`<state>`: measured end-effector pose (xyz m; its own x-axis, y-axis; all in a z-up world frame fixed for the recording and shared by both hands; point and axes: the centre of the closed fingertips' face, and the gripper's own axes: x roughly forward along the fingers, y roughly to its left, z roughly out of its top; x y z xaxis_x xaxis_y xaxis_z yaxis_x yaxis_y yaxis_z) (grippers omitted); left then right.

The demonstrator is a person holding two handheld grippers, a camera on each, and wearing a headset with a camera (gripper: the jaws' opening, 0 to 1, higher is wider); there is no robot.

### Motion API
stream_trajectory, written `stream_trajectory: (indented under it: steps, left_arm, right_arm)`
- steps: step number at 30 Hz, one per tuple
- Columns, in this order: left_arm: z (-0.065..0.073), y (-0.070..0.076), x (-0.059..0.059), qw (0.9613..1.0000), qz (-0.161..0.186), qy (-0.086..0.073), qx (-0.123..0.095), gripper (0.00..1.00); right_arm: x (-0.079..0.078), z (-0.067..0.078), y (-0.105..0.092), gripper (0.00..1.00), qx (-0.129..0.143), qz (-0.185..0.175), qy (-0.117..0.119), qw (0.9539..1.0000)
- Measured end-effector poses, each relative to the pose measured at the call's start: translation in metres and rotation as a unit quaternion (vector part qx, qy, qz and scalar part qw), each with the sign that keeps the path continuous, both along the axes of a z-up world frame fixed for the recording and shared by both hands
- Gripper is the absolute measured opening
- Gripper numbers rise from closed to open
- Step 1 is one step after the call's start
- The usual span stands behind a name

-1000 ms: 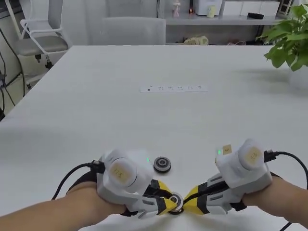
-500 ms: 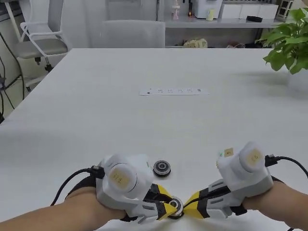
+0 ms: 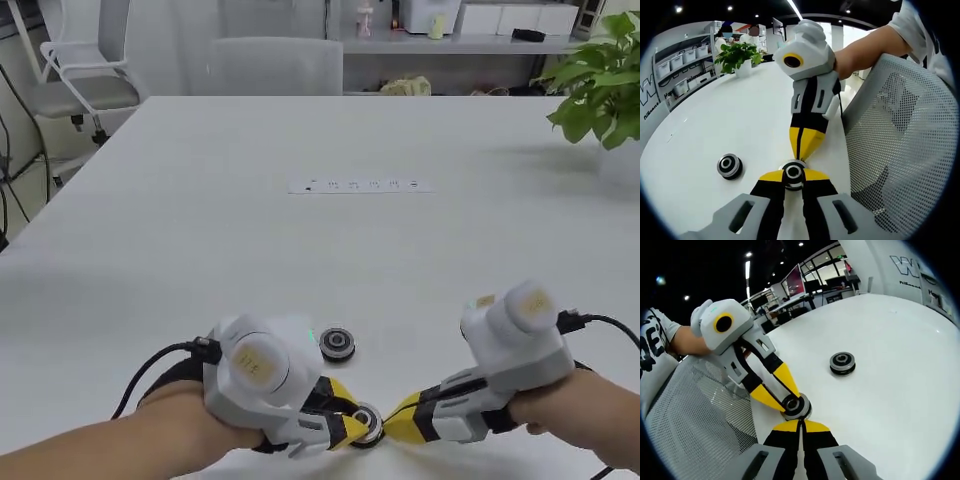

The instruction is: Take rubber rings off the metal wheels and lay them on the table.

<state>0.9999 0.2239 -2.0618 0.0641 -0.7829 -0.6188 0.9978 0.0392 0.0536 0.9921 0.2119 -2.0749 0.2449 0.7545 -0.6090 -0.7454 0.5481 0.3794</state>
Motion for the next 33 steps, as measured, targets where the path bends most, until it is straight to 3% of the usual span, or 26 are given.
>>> stream_trajectory:
  steps: [28, 31, 33]
  left_arm:
    - [-0.0001, -0.0002, -0.0002, 1.0000, 0.004, 0.000, 0.003, 0.07]
    - [-0.0001, -0.0002, -0.0001, 1.0000, 0.005, 0.000, 0.002, 0.07]
    - [-0.0001, -0.0002, 0.0000, 1.0000, 0.006, 0.000, 0.002, 0.07]
  right_arm:
    - [0.0028, 0.0030, 0.0010, 0.00, 0.016, -0.035, 0.027, 0.9989]
    - [0.0083, 0.0082, 0.0018, 0.00, 0.035, -0.053, 0.030, 0.9975]
    - [0.0078, 0.0071, 0.0014, 0.00, 0.032, -0.053, 0.030, 0.9977]
